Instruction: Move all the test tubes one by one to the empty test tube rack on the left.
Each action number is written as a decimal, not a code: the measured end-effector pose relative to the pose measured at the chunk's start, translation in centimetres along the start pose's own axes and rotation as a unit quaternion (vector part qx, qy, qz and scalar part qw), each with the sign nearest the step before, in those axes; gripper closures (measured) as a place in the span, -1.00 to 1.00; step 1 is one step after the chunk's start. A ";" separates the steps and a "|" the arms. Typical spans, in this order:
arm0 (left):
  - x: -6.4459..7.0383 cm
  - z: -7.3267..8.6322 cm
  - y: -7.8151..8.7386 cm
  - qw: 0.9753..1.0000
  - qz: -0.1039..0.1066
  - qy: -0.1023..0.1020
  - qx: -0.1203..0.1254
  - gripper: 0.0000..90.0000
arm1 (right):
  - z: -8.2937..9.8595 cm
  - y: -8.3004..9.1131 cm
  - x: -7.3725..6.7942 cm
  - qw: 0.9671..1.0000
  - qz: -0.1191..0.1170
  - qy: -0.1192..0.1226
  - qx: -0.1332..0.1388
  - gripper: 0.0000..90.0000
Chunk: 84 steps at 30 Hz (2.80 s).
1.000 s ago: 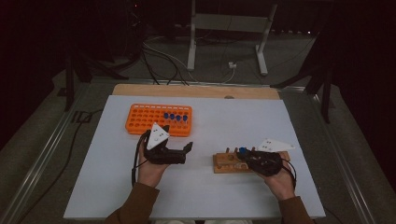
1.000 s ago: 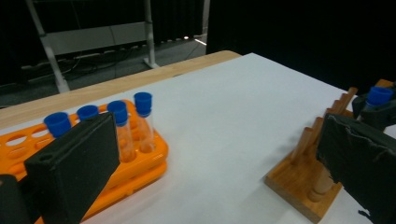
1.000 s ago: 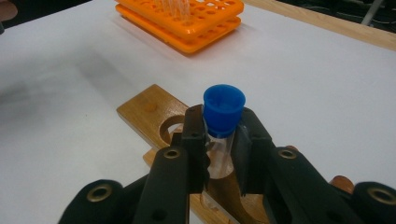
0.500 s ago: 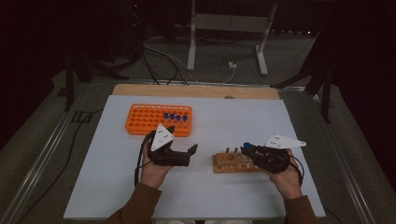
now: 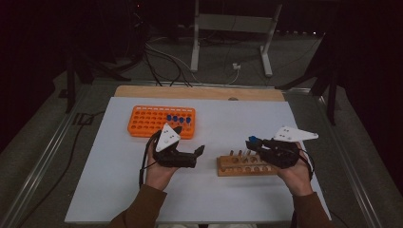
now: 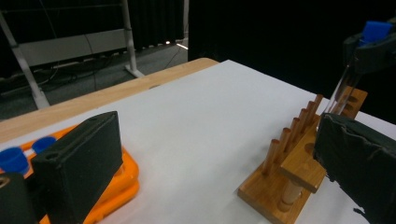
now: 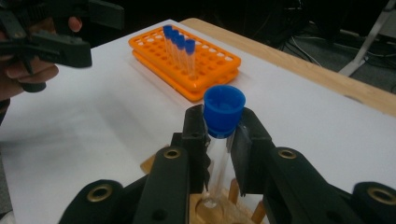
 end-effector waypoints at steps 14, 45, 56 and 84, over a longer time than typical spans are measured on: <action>1.7 -1.9 -2.5 1.000 0.026 -0.009 0.007 -0.94 | -2.4 -1.9 -2.2 1.000 -0.014 0.008 0.002 0.71; 5.7 -3.0 -4.6 0.996 0.082 -0.029 0.030 0.72 | -3.0 -4.6 -5.1 0.999 -0.047 0.004 -0.004 0.71; 4.5 -2.7 -4.8 0.998 0.060 -0.028 0.018 0.73 | -3.7 -3.9 -4.5 0.999 -0.045 -0.018 0.023 -0.07; -2.0 -1.6 -1.9 1.000 -0.015 -0.011 -0.002 0.74 | -1.1 -1.0 1.3 0.997 0.045 -0.040 0.056 -1.00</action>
Point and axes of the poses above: each handheld gripper's, and its own axes: y roughly backward along the jaws, z roughly out of its underside, x roughly to its right, the point moved 9 cm from there along -y, roughly forward along the jaws, and after that the axes turned 15 degrees about -y, right-handed, at the moved point
